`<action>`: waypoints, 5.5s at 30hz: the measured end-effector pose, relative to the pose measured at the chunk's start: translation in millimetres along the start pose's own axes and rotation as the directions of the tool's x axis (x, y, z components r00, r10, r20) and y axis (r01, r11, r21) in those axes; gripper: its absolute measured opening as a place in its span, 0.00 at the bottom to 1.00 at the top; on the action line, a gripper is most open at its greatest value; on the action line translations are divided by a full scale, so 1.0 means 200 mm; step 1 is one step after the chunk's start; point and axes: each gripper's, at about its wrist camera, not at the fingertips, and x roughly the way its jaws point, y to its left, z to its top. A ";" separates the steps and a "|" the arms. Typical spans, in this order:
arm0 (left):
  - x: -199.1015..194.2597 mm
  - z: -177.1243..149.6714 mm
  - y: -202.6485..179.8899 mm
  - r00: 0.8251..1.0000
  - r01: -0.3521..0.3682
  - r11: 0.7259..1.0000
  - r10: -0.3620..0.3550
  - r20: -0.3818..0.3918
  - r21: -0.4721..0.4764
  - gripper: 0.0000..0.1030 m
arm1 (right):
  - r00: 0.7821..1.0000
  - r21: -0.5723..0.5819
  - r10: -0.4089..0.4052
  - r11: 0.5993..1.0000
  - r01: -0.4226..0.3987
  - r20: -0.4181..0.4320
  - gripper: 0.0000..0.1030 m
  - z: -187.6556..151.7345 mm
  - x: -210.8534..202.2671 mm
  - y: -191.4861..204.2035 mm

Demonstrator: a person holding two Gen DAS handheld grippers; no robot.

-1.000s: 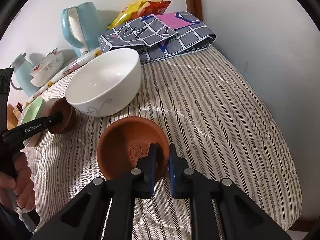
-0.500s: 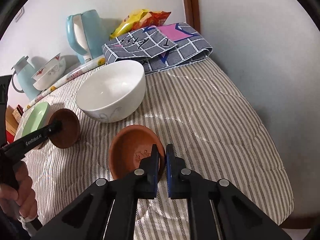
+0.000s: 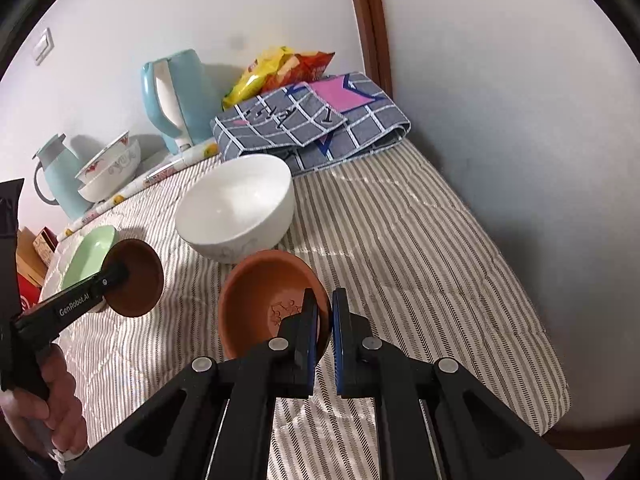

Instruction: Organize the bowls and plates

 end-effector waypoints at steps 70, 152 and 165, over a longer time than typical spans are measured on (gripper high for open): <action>0.05 0.40 0.26 0.997 -0.002 0.996 0.008 0.076 -0.084 0.08 | 1.000 -0.113 0.004 0.994 -0.004 0.001 0.07 0.38 0.29 0.35; 0.15 0.36 -0.21 0.993 0.116 0.992 -0.116 -0.002 0.055 0.08 | 0.991 -0.038 -0.132 0.991 0.131 -0.034 0.15 0.31 0.23 -0.01; 0.31 0.33 -0.37 0.992 0.113 0.991 -0.108 -0.066 0.066 0.08 | 0.987 0.025 -0.146 0.989 0.148 -0.066 0.15 0.22 0.27 -0.23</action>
